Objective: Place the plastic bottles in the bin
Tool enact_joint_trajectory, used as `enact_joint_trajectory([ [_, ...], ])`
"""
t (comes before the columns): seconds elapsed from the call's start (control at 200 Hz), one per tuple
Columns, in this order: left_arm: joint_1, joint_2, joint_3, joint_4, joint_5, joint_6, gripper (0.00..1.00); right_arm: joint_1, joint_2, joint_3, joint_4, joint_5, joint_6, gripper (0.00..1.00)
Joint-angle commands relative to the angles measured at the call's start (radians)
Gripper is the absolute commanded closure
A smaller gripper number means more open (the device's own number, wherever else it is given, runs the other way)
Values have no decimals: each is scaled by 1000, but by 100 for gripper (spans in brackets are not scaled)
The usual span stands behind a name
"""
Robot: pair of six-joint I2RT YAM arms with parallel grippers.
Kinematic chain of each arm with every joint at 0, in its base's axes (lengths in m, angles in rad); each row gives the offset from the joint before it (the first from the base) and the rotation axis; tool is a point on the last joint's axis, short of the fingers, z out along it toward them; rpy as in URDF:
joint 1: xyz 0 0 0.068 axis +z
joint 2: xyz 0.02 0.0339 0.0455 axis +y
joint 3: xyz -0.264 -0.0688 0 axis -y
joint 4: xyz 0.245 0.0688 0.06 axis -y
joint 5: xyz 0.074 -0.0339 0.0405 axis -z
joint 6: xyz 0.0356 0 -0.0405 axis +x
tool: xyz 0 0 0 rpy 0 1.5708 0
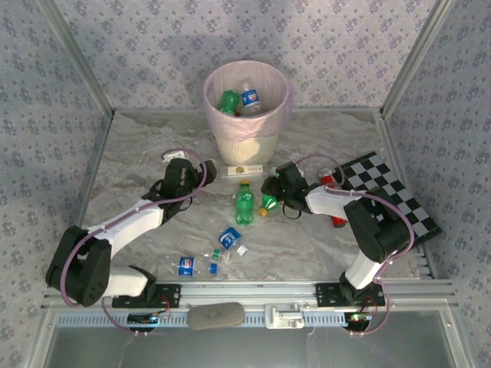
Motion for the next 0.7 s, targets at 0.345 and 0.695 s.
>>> enact_joint_trajectory([
  [0.345, 4, 2, 25, 14, -23, -27, 0, -7, -4, -32, 51, 10, 11, 41],
  [0.695, 25, -36, 23, -42, -146, -22, 0, -29, -240, -52, 12, 129, -137, 46],
])
